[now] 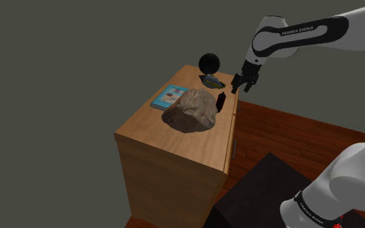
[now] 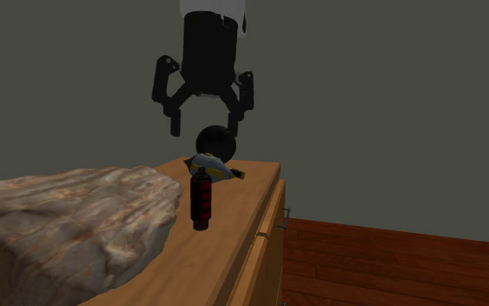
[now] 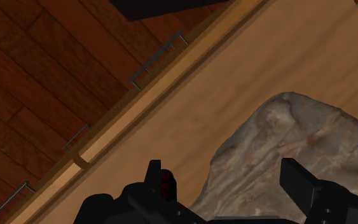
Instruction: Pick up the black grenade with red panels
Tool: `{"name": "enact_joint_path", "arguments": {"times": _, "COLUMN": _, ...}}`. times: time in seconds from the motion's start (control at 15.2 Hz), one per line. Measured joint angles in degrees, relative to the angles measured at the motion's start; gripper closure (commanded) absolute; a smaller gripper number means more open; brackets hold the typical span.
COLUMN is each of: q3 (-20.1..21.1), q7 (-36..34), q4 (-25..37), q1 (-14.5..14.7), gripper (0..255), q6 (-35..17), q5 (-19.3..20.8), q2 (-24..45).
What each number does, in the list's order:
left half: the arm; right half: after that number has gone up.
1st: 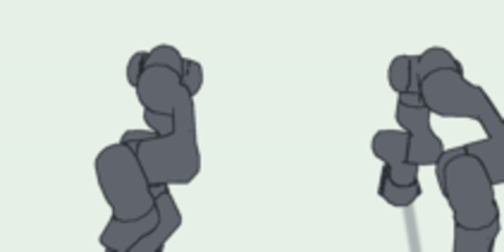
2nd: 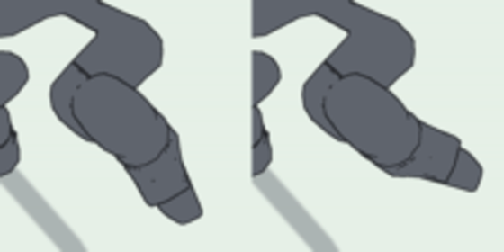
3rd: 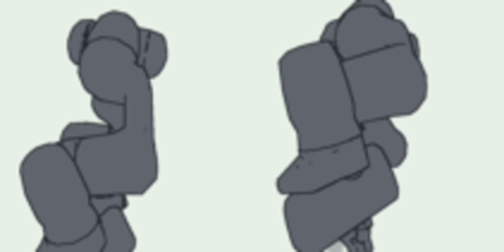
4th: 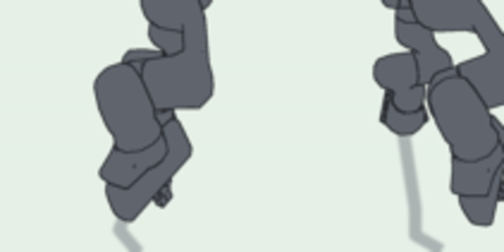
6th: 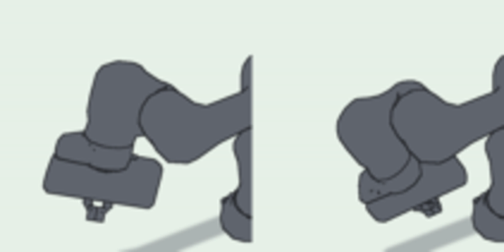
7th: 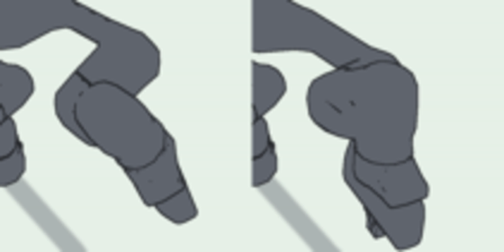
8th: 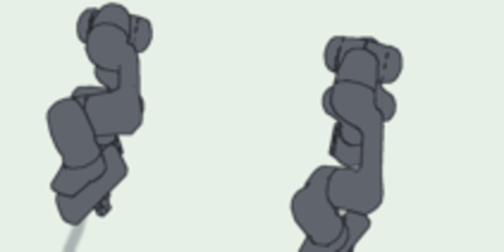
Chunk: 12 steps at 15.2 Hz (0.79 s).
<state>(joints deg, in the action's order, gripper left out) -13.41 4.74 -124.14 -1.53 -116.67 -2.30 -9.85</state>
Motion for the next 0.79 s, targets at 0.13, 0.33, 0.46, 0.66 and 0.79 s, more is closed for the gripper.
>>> {"name": "enact_joint_path", "arguments": {"times": 0.13, "q3": -0.8, "q7": 1.5, "q4": 3.7, "q1": -0.1, "gripper": 0, "q6": -0.8, "q5": -1.6, "q2": 4.7}}
{"name": "enact_joint_path", "arguments": {"times": 0.33, "q3": -1.8, "q7": 4.3, "q4": 8.7, "q1": -0.7, "gripper": 0, "q6": -2.3, "q5": -4.2, "q2": 11.5}}
{"name": "enact_joint_path", "arguments": {"times": 0.46, "q3": -2.0, "q7": 5.6, "q4": 12.2, "q1": -1.2, "gripper": 0, "q6": -2.7, "q5": -5.9, "q2": 15.6}}
{"name": "enact_joint_path", "arguments": {"times": 0.66, "q3": -2.3, "q7": 8.0, "q4": 18.8, "q1": -2.6, "gripper": 0, "q6": -2.8, "q5": -8.7, "q2": 22.8}}
{"name": "enact_joint_path", "arguments": {"times": 0.79, "q3": -2.2, "q7": 9.6, "q4": 23.8, "q1": -3.9, "gripper": 0, "q6": -2.6, "q5": -10.6, "q2": 27.9}}
